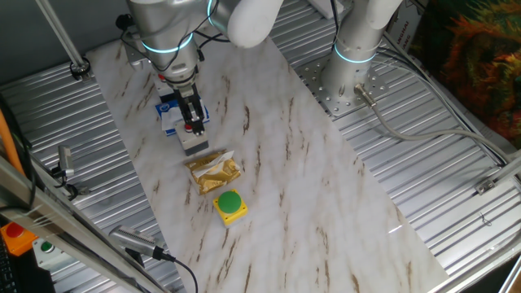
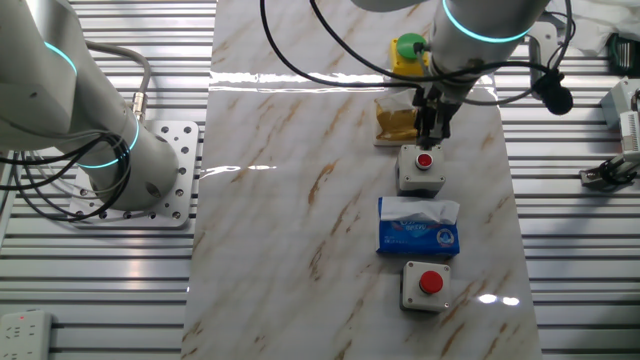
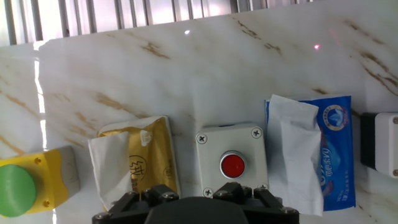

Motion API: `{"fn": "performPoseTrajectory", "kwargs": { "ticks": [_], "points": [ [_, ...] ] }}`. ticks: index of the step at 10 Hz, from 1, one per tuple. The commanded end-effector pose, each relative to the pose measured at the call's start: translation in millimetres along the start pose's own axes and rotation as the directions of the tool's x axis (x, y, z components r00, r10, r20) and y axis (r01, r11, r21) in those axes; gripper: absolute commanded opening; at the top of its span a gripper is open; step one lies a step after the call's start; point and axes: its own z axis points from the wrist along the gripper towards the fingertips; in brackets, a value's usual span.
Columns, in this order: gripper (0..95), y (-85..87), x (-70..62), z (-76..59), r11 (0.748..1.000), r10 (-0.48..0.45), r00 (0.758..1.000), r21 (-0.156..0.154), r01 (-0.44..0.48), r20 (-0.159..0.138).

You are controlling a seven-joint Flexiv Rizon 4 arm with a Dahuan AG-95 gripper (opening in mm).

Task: Press three buttons from left to right in sequence

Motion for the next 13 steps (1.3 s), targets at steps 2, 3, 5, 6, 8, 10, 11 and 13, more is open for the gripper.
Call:
{"fn": "performPoseTrajectory", "kwargs": {
  "ticks": [2, 3, 5, 6, 8, 10, 11, 13],
  "points": [
    [0.0, 0.3, 0.2, -0.4, 1.000, -0.003, 1.000, 0.001, 0.003, 0.000],
    [0.0, 0.3, 0.2, -0.4, 1.000, -0.003, 1.000, 0.000, 0.003, -0.001],
    [0.0, 1.0, 0.3, -0.1, 1.000, -0.013, 1.000, -0.001, 0.013, -0.001],
    [0.0, 5.5, 1.2, 1.1, 1.000, -0.012, 1.000, -0.001, 0.012, 0.000],
    [0.0, 24.3, 7.2, 2.5, 1.000, 0.005, 1.000, -0.001, -0.005, 0.003],
    [0.0, 55.9, 18.0, 7.7, 0.999, 0.035, 0.999, 0.000, -0.035, 0.011],
    [0.0, 76.4, 23.9, 12.3, 0.999, 0.052, 0.998, 0.007, -0.052, 0.018],
    [0.0, 101.0, 25.2, 12.8, 0.997, 0.075, 0.997, 0.008, -0.075, 0.019]
  ]
}}
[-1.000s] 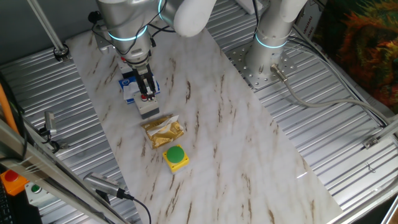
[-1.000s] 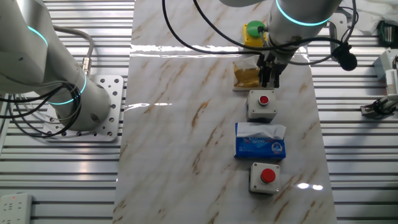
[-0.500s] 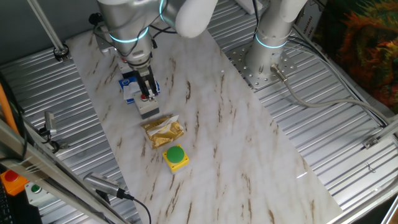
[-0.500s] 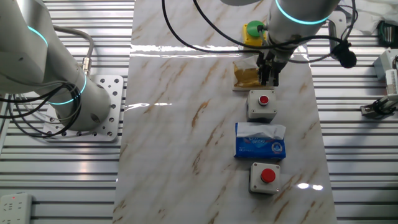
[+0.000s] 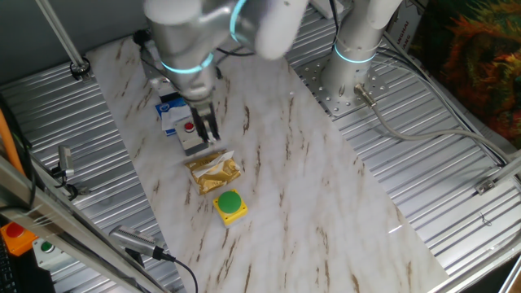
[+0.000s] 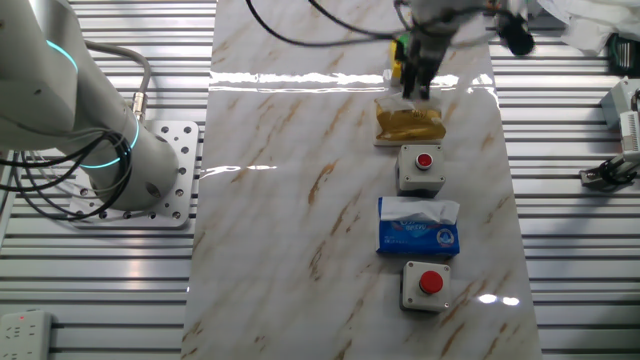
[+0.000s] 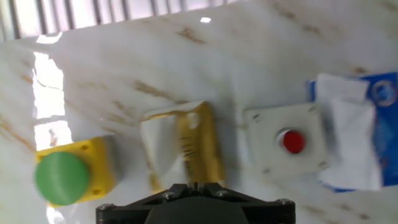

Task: Press three buttons from left to right in sequence

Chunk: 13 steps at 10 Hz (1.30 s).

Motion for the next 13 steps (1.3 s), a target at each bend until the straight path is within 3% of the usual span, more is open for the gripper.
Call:
{"fn": "performPoseTrajectory", "kwargs": {
  "ticks": [1, 4, 13],
  "points": [
    [0.0, 26.9, -3.6, -2.8, 1.000, 0.027, 1.000, 0.000, -0.027, -0.010],
    [0.0, 65.8, -15.7, -13.8, 0.998, 0.070, 0.997, 0.002, -0.070, -0.022],
    [0.0, 102.7, -17.3, -15.2, 0.997, 0.078, 0.997, -0.006, -0.078, -0.013]
  ]
}}
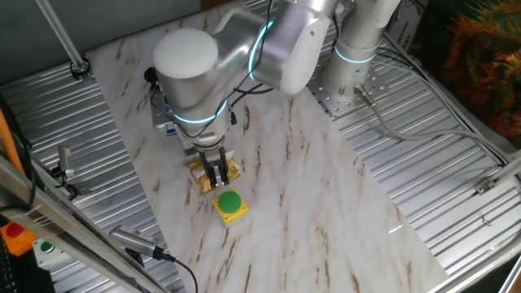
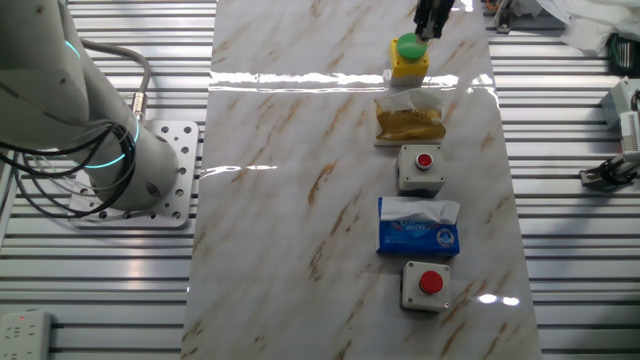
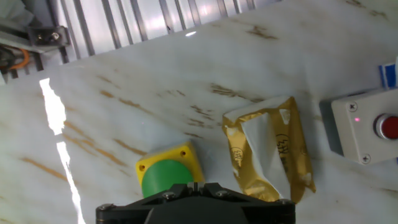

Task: Press three buttons from left to right in sequence

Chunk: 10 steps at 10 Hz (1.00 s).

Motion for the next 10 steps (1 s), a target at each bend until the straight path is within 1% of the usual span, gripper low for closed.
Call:
{"fn": "performPoseTrajectory", "kwargs": {
  "ticks": [1, 4, 6, 8, 9, 10],
  "points": [
    [0.0, 7.1, -0.5, -2.1, 1.000, 0.005, 1.000, -0.002, -0.005, 0.000],
    [0.0, 3.9, -0.9, 1.2, 1.000, -0.012, 1.000, -0.001, 0.012, 0.000],
    [0.0, 3.5, -1.1, 2.0, 1.000, -0.019, 1.000, -0.003, 0.019, 0.005],
    [0.0, -3.4, -0.8, 7.7, 1.000, -0.011, 1.000, -0.002, 0.011, 0.011],
    [0.0, -3.4, -0.8, 7.7, 1.000, -0.011, 1.000, 0.002, 0.011, 0.012],
    [0.0, -3.4, -0.8, 7.7, 1.000, -0.011, 1.000, -0.003, 0.011, 0.018]
  ]
}}
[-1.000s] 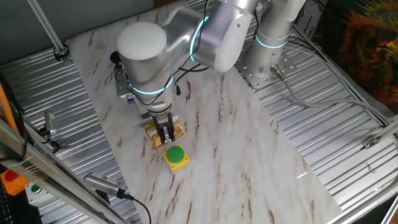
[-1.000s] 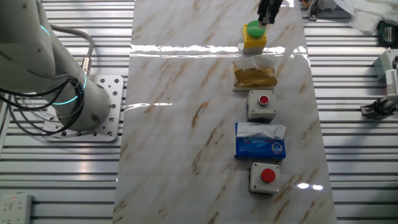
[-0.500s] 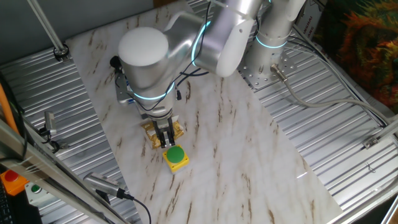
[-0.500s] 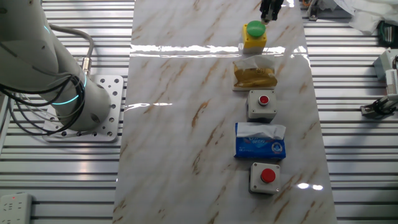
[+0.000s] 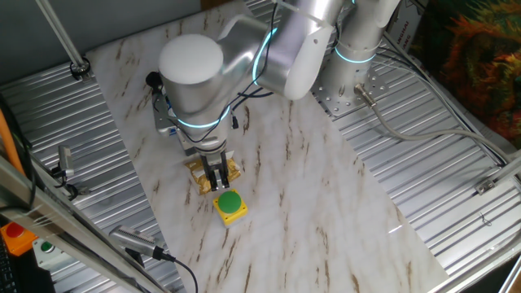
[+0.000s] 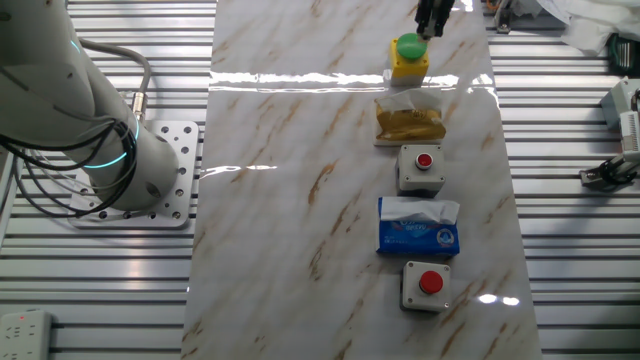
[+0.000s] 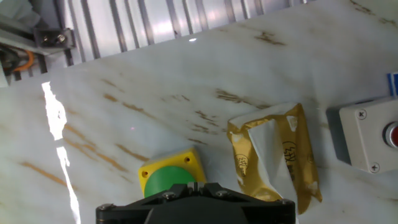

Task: Press three buttons from left to right in sequence

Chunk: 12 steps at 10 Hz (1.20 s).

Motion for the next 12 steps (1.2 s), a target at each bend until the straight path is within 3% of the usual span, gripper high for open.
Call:
{"fn": "performPoseTrajectory", "kwargs": {
  "ticks": [1, 2, 3, 5, 7, 8, 12],
  "points": [
    [0.0, 0.3, -0.1, -1.5, 1.000, -0.004, 1.000, -0.002, 0.004, 0.003],
    [0.0, 0.3, -0.1, -1.5, 1.000, -0.013, 1.000, 0.000, 0.013, 0.015],
    [0.0, 0.3, -0.1, -1.5, 0.997, -0.078, 0.996, 0.004, 0.078, 0.047],
    [0.0, 0.3, -0.1, -1.5, 0.980, -0.197, 0.977, 0.034, 0.195, 0.081],
    [0.0, 0.3, -0.1, -1.5, 0.935, -0.355, 0.931, 0.037, 0.353, 0.082],
    [0.0, 0.3, -0.1, -1.5, 0.904, -0.427, 0.901, 0.018, 0.427, 0.084],
    [0.0, 0.3, -0.1, -1.5, 0.894, -0.449, 0.890, 0.022, 0.448, 0.084]
  ]
}}
